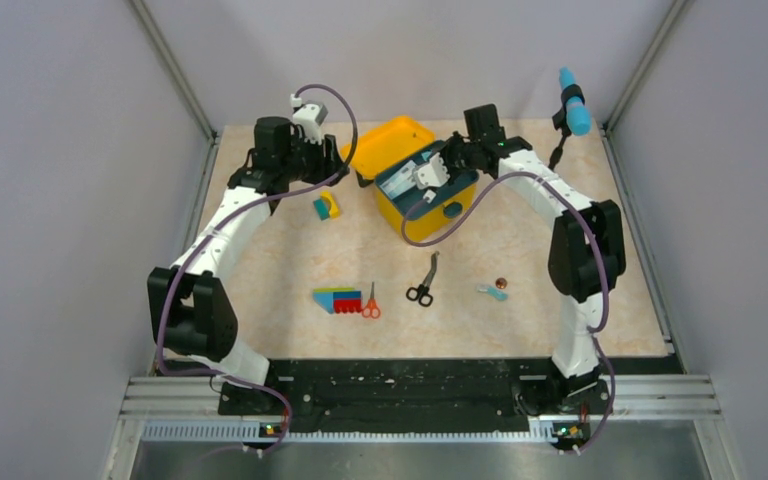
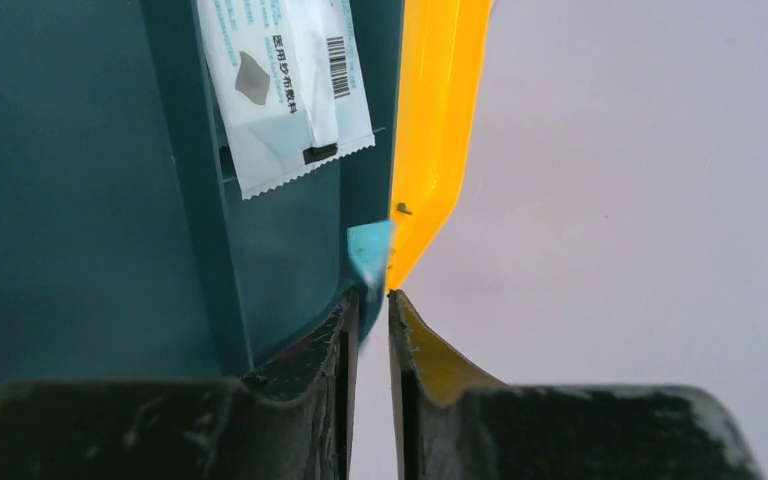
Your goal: Organize the medicine kit
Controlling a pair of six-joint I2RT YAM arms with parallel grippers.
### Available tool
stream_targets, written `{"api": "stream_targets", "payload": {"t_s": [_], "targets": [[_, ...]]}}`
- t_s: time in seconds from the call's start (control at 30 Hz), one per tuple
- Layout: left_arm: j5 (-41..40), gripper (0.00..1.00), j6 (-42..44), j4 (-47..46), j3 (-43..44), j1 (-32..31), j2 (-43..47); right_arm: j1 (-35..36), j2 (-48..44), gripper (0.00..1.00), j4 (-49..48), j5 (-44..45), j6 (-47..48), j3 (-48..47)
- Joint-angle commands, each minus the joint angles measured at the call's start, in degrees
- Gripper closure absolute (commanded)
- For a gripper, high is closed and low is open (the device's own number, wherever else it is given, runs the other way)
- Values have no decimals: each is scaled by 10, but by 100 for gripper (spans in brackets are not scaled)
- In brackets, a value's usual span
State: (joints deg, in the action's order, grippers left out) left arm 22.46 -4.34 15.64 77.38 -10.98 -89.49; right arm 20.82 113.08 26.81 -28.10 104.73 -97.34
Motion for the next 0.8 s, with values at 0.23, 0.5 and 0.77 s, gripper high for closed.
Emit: {"api": "stream_targets", "payload": {"t_s": [0.23,0.5,0.77], "targets": [[2,46,7,-27,7,2,14,-16,2,64,-3,-4,-35,-54],[-9,46,0,-26,14,2,-1,-18,-114,64,-54,-15,-371,1],[-20,44,-1,-16,45,2,-29,-18,-315,56,-57,-67,-685,234]]}}
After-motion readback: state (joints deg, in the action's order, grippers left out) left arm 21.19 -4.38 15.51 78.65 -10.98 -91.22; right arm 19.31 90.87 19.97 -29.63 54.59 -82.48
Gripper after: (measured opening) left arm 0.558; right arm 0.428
